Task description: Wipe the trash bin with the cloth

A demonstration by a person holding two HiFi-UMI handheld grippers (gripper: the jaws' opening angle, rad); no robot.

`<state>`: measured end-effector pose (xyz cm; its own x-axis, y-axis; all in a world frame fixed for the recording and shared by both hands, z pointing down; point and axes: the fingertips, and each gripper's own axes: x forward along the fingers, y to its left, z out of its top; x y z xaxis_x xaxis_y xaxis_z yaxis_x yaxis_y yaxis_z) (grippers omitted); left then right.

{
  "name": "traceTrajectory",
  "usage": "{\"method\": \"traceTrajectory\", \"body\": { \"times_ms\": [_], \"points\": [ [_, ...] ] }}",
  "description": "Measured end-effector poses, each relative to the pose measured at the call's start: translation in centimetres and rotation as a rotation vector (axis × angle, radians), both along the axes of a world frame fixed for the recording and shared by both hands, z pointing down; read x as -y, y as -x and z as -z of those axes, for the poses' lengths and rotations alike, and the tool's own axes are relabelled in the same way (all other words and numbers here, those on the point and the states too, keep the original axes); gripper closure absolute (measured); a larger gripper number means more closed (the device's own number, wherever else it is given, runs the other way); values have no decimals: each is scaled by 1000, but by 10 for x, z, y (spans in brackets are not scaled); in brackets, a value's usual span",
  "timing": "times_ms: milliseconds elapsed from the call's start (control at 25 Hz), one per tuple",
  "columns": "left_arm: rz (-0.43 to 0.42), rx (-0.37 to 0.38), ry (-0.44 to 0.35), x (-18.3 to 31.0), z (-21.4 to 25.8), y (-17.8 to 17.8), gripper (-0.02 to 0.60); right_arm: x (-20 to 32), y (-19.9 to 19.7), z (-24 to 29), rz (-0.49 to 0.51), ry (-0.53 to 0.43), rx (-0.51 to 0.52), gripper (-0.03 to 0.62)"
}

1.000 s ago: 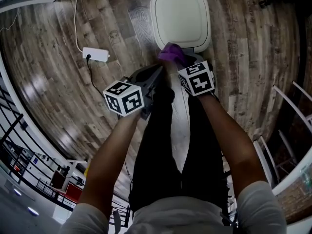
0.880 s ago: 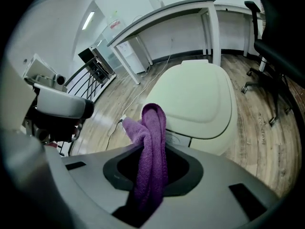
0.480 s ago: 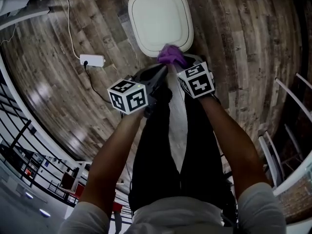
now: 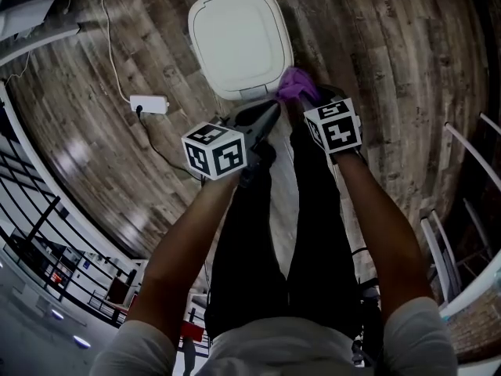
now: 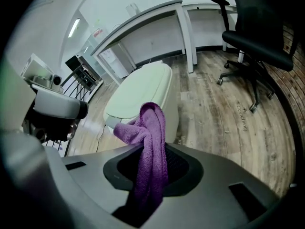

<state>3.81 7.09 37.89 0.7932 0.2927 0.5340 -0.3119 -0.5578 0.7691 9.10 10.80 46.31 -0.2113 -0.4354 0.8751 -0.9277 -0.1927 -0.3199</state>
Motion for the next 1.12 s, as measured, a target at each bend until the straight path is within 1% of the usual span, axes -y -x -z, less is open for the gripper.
{"method": "traceTrajectory", "body": {
  "times_ms": [160,320,560,800,960,1120],
  "points": [
    [-14,-13,6,-9,3,-22,566,-15,-32,-2,-23,24,-26,500],
    [-20,-21,2,-11,5,-40,566,-22,-55,-2,-33,27,-41,500],
    [8,-25,-14,-5,15,-52,566,-12,-78,9,-1,4,-60,499],
    [81,-31,-28,11,22,-47,566,37,-104,21,122,-51,-120,500],
    [138,-54,-35,26,25,-45,566,85,-120,27,211,-92,-178,499],
    [187,-74,-49,45,23,-44,566,137,-128,32,303,-136,-237,500]
  ]
}}
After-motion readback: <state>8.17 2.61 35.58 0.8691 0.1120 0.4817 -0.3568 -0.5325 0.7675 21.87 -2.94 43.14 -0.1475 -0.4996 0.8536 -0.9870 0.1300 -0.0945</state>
